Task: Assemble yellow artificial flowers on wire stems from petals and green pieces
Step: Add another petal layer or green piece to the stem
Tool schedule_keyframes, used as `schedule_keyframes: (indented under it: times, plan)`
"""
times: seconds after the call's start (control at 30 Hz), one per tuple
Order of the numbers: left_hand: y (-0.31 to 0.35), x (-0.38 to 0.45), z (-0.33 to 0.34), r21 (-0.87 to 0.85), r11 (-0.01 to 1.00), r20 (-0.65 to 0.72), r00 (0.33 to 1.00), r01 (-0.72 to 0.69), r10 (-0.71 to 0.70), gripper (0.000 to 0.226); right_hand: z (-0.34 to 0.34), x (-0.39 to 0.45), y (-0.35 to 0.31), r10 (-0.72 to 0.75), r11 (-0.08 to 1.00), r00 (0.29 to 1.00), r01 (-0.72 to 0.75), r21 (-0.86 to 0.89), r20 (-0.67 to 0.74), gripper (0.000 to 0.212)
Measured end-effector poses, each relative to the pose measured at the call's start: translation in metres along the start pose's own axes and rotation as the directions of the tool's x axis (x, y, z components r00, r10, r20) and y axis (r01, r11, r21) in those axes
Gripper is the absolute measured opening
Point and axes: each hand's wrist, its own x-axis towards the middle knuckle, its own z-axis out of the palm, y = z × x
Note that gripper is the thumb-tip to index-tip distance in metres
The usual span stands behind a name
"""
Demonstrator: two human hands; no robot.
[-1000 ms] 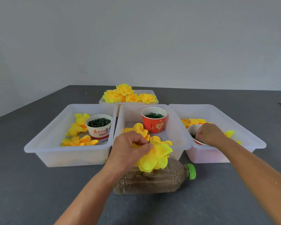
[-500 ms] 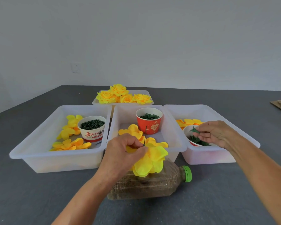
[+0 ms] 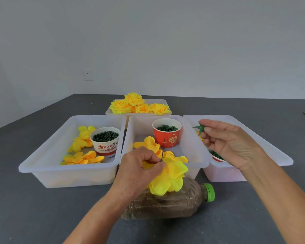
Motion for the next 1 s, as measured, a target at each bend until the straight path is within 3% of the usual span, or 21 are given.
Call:
schedule_keyframes:
  times: [0.2, 0.7, 0.87, 1.0]
  plan:
    - [0.000, -0.001, 0.000, -0.019, 1.000, -0.002, 1.000, -0.015, 0.015, 0.015, 0.061, -0.021, 0.010, -0.049, 0.999, 0.983, 0.052, -0.015, 0.178, 0.020]
    - [-0.002, -0.001, 0.000, -0.021, 0.999, 0.009, 0.999, -0.045, 0.045, 0.018, 0.081, -0.018, 0.026, -0.117, 0.970, 0.984, 0.143, -0.197, 0.137, 0.036]
    - [-0.001, 0.000, 0.000, -0.025, 0.998, 0.008, 0.998, -0.055, 0.055, 0.019, 0.078, -0.018, 0.027, -0.174, 0.962, 0.978, 0.193, -0.191, 0.115, 0.024]
    - [-0.003, 0.000, 0.000, -0.043, 0.998, 0.003, 0.999, -0.046, 0.046, 0.023, 0.077, -0.020, 0.031, -0.133, 0.962, 0.983, 0.159, -0.223, 0.130, 0.020]
